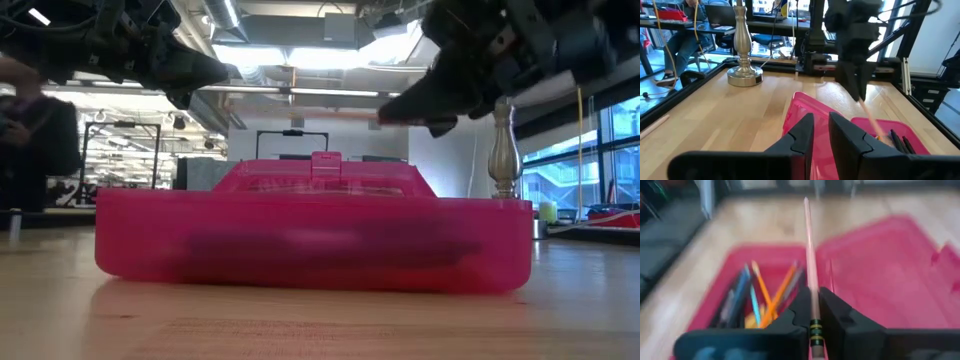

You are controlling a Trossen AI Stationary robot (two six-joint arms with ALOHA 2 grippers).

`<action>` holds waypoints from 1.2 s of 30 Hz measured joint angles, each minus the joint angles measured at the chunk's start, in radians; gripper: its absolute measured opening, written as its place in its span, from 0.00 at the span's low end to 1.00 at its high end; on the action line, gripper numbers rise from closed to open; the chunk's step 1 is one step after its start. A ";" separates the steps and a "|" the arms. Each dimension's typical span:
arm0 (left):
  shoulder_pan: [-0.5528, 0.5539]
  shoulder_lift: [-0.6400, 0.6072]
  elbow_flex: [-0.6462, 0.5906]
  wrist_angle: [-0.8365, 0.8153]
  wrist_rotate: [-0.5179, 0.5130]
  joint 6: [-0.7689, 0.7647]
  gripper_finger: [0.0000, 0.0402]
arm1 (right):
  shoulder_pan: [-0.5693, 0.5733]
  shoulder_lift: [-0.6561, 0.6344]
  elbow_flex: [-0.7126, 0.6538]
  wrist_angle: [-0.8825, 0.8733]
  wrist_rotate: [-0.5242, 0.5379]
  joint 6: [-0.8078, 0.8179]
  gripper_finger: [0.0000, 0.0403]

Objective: Pick & place school supplies into a supply box
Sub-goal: Put the brown pencil into the red supply box

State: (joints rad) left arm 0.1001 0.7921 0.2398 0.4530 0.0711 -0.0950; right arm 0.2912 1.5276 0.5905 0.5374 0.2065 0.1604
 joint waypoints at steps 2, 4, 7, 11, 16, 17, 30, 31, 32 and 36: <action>0.000 0.000 0.000 0.000 0.000 0.001 0.13 | 0.033 0.002 0.072 -0.181 0.052 0.032 0.07; 0.000 0.000 0.000 0.000 0.000 0.001 0.12 | 0.062 0.009 0.127 -0.283 0.070 0.055 0.07; 0.000 0.000 0.000 0.000 0.000 0.001 0.12 | 0.104 0.022 0.163 -0.333 0.062 0.065 0.08; 0.000 0.000 0.000 0.000 0.000 0.001 0.13 | 0.123 0.056 0.164 -0.335 -0.019 0.036 0.07; 0.000 0.000 0.000 0.000 0.000 -0.001 0.13 | 0.118 0.123 0.164 -0.305 -0.044 0.043 0.08; 0.000 0.000 0.000 0.000 0.000 -0.005 0.13 | 0.117 0.137 0.164 -0.292 -0.044 0.042 0.08; 0.000 0.000 0.000 -0.001 0.000 -0.015 0.13 | 0.116 0.224 0.163 -0.180 -0.102 0.009 0.10; 0.000 0.000 0.000 -0.001 0.000 -0.015 0.13 | 0.116 0.226 0.163 -0.181 -0.098 0.009 0.10; 0.000 0.000 0.000 -0.001 0.000 -0.015 0.13 | 0.116 0.227 0.163 -0.183 -0.098 0.008 0.11; 0.000 0.000 0.000 -0.001 0.000 -0.015 0.13 | 0.116 0.231 0.163 -0.182 -0.097 -0.016 0.11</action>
State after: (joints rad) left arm 0.1001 0.7921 0.2398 0.4522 0.0711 -0.1101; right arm 0.4076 1.7584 0.7540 0.3553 0.1099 0.1440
